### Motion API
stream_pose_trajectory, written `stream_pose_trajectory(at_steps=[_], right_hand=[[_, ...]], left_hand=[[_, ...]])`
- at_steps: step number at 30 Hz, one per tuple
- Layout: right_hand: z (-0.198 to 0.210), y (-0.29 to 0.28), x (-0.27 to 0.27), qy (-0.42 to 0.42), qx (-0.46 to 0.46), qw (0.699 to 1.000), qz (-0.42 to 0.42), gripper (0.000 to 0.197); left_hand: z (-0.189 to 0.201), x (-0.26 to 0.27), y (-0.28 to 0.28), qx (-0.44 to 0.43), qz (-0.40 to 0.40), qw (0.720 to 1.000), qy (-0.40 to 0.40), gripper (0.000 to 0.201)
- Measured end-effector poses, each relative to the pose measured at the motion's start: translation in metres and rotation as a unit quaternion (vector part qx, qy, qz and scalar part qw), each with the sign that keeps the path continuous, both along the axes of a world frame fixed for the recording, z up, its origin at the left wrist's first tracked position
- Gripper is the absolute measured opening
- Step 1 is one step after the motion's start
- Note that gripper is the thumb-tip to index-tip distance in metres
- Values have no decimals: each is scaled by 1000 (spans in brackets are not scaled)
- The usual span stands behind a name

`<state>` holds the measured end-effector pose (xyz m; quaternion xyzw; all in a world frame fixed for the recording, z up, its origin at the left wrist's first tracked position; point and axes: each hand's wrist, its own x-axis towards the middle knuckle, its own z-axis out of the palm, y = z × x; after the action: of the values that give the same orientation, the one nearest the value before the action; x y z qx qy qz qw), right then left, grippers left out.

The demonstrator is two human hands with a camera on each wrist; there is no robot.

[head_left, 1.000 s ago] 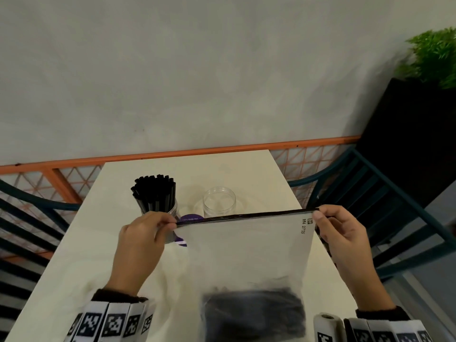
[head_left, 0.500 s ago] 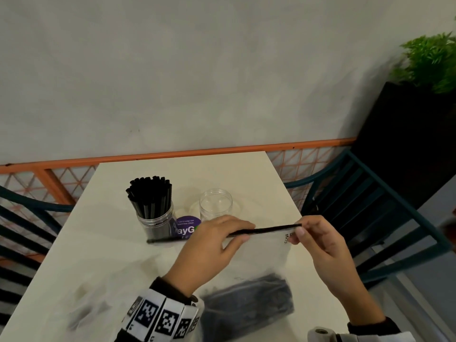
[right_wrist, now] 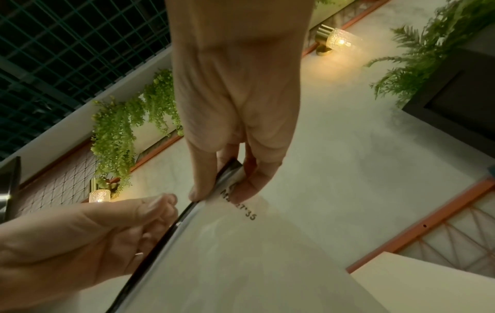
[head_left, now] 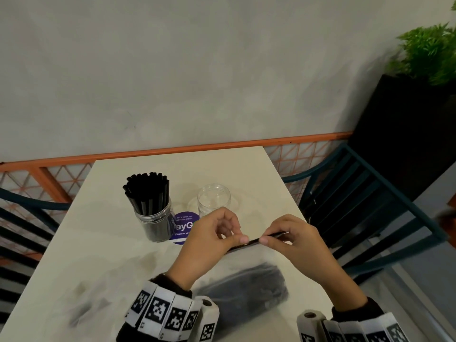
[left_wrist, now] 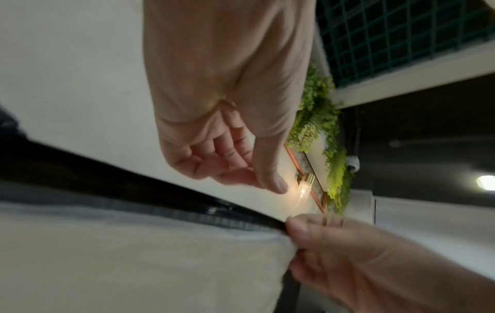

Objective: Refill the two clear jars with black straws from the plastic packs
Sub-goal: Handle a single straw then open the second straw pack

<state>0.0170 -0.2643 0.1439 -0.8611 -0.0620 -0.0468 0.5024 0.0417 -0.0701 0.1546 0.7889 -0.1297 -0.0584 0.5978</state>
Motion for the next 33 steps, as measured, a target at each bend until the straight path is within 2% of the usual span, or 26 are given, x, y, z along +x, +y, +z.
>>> stream_pose_trajectory(at_steps=[4, 6, 9, 11, 14, 18, 21, 23, 26, 29, 31, 33], right_hand=[[-1, 4, 3, -5, 14, 1000, -6, 5], [0, 3, 3, -1, 17, 1000, -9, 7], [-1, 3, 4, 8, 29, 1000, -6, 5], [-2, 4, 4, 12, 37, 999, -3, 7], [-1, 5, 4, 20, 26, 999, 8, 8], [0, 6, 4, 13, 35, 999, 24, 13], [-3, 8, 0, -56, -30, 996, 56, 24], [-6, 11, -2, -79, -87, 989, 90, 23], [-8, 12, -4, -76, -76, 992, 68, 23], [-10, 14, 1, -96, -71, 993, -5, 5], [-14, 18, 3, -117, -96, 988, -41, 17], [-14, 19, 4, -119, -105, 985, -67, 28]], left_hand=[[-5, -1, 5, 146, -11, 985, -89, 10], [-6, -2, 7, 156, -25, 984, -83, 4], [-7, -1, 8, 149, -19, 986, -79, 8], [-7, -1, 7, 126, -19, 990, -62, 15], [-6, -2, 7, 25, -17, 999, 21, 19], [-6, -1, 10, -95, 0, 987, 127, 18], [-9, 0, 12, -154, 20, 972, 178, 17], [-10, 0, 12, -167, 31, 969, 178, 16], [-9, -2, 13, -94, 20, 991, 89, 15], [-12, -5, 13, 17, -16, 998, -57, 18], [-20, -8, 15, 162, -28, 969, -183, 23], [-32, -7, 26, 296, -22, 921, -251, 35]])
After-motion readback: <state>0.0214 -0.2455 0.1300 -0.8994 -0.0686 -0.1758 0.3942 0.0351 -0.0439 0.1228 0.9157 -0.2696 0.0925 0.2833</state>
